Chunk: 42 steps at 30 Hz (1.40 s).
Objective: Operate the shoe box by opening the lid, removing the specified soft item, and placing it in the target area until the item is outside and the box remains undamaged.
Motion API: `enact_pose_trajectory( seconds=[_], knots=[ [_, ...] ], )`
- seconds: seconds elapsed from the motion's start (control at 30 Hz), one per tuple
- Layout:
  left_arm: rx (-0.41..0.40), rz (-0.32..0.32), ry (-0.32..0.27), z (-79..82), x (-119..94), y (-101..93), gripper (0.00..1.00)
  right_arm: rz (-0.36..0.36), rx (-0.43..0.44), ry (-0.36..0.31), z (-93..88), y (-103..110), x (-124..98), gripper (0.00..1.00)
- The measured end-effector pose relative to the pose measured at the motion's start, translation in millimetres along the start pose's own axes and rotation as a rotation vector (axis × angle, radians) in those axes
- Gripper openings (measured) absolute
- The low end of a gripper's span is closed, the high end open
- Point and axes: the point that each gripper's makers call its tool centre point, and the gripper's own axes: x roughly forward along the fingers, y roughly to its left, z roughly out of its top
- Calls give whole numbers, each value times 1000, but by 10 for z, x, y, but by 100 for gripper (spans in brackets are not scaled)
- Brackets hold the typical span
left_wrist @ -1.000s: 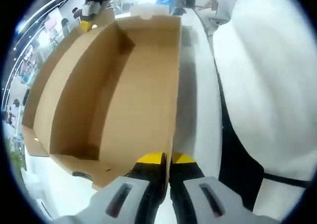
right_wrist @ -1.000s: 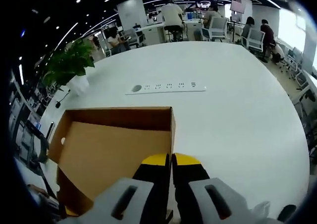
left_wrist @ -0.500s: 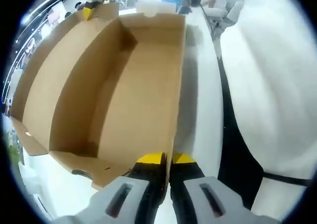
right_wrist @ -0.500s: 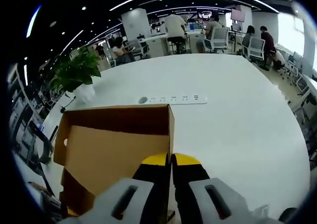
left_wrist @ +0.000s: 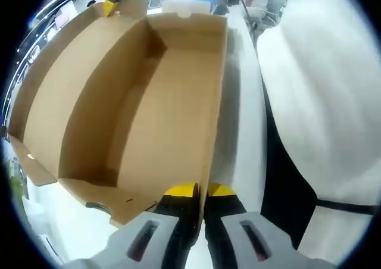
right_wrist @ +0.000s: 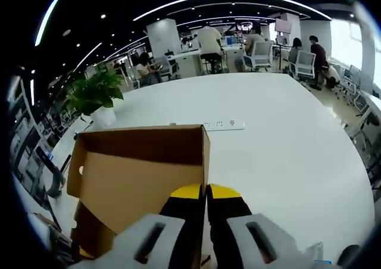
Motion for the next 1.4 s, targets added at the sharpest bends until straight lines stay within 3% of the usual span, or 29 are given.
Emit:
enact_pose_trajectory(
  seconds=[1.07, 1.4],
  knots=[
    [-13, -4, 7, 11, -1, 13, 3, -28, -83, -91, -6, 87, -440, 0],
    [-9, -6, 9, 8, -11, 7, 3, -10, -82, -103, -10, 66, -424, 0]
  ],
)
